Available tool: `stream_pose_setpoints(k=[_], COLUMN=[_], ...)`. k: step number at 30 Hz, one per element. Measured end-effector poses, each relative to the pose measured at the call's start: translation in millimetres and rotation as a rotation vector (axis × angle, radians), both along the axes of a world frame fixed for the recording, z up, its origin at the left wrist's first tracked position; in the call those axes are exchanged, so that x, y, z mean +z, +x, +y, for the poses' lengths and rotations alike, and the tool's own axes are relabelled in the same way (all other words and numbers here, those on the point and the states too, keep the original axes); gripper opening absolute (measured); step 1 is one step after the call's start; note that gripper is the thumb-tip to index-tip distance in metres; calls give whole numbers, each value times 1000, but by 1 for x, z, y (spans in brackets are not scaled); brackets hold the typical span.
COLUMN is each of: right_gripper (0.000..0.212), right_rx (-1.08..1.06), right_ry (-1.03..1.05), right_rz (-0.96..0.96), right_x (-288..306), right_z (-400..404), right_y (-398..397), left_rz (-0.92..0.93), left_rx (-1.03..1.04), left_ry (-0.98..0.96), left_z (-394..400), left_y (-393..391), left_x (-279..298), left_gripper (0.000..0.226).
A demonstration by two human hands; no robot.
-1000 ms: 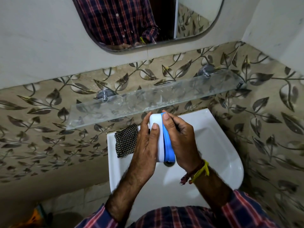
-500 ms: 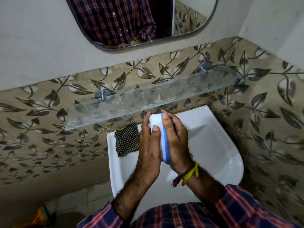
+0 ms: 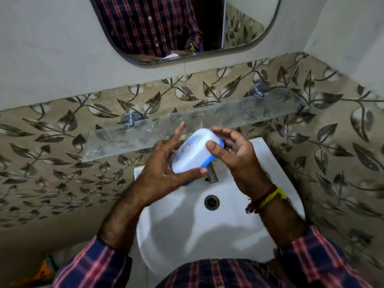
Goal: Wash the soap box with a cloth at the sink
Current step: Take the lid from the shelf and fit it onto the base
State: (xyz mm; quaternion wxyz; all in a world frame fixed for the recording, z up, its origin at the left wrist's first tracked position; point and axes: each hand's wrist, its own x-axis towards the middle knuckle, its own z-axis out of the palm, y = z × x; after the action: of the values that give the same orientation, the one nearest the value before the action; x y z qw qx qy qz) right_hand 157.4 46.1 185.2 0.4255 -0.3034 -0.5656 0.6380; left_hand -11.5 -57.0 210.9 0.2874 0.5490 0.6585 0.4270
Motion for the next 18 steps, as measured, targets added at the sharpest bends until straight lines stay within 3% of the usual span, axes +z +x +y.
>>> stream_pose_setpoints(k=[2, 5, 10, 18], right_gripper=[35, 34, 42, 56], right_rx=[-3, -6, -139, -272], right_ry=[51, 146, 505, 680], right_rz=[24, -9, -399, -680], right_x=[6, 15, 16, 1], right_z=[12, 34, 67, 67], right_y=[4, -1, -17, -24], left_rz=[-118, -86, 40, 144], left_rx=[66, 130, 228, 275], left_ry=[95, 198, 270, 224], left_z=[9, 32, 72, 86], left_y=[-8, -21, -36, -38], left_x=[1, 1, 0, -17], left_gripper=[105, 101, 115, 116])
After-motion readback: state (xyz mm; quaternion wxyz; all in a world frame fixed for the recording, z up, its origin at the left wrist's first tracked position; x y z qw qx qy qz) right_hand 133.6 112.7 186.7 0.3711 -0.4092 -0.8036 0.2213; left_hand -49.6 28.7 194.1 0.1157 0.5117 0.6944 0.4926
